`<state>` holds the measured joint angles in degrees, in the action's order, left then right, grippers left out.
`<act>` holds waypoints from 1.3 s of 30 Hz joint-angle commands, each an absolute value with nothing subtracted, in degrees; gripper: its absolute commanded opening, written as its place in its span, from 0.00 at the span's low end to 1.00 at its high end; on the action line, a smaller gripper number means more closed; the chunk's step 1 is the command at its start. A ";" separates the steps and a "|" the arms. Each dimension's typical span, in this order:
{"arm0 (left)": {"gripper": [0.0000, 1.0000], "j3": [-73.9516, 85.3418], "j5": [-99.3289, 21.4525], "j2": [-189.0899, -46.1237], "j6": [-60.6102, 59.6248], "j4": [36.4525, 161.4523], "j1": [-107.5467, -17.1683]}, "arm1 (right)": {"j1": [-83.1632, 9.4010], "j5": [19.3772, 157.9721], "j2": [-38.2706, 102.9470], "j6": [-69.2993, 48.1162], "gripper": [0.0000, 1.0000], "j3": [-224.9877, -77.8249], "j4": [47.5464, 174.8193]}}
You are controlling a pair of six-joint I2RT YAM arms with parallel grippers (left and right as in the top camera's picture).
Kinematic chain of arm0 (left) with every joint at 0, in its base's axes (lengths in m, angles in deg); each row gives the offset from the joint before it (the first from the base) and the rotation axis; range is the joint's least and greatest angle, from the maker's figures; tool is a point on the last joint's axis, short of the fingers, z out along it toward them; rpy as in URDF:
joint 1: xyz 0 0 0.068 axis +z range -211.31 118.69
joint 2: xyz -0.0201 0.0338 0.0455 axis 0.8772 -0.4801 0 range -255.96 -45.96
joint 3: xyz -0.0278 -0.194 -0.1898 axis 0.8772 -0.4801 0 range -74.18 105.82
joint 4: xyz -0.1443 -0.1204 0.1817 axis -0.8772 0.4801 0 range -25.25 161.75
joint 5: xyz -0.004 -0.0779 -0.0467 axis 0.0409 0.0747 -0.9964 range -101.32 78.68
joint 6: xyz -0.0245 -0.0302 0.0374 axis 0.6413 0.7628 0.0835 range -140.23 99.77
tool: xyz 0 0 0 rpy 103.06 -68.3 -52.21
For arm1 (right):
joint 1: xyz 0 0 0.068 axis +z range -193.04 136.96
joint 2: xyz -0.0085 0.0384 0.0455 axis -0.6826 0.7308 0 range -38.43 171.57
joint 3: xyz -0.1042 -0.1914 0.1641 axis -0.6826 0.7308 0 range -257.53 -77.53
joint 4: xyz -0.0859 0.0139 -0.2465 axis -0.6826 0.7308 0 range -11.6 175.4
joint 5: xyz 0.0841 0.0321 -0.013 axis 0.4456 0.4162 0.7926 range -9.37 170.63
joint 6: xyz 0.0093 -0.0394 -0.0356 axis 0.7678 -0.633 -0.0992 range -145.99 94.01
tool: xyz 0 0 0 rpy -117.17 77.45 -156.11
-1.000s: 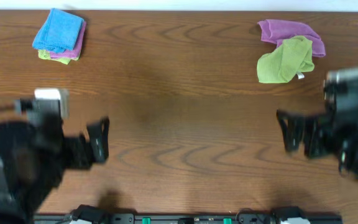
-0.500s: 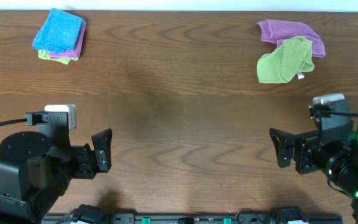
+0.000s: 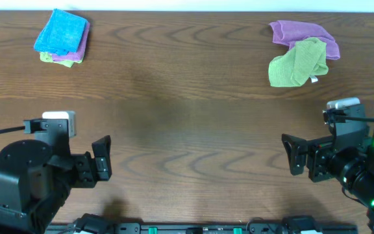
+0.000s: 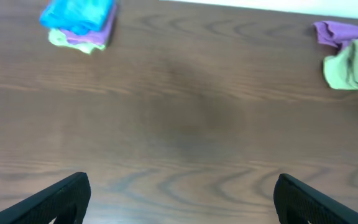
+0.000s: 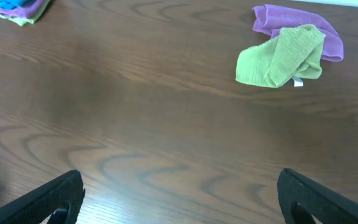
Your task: Fold the cloth
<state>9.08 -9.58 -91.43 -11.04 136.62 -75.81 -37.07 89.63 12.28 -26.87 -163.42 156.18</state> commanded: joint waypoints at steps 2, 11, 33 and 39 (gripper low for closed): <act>0.95 4.23 -11.07 -87.46 -21.79 132.89 -69.34 | -36.63 89.45 12.04 -26.72 0.99 -163.44 156.20; 0.95 -25.84 -16.84 -69.16 -29.16 112.86 -60.75 | -36.63 89.45 12.04 -26.72 0.99 -163.44 156.20; 0.95 -53.91 -17.28 -49.01 -19.76 104.91 -59.77 | -36.63 89.45 12.04 -26.72 0.99 -163.44 156.20; 0.95 -56.31 -17.34 -46.15 -19.63 104.93 -59.77 | -36.63 89.45 12.04 -26.72 0.99 -163.44 156.20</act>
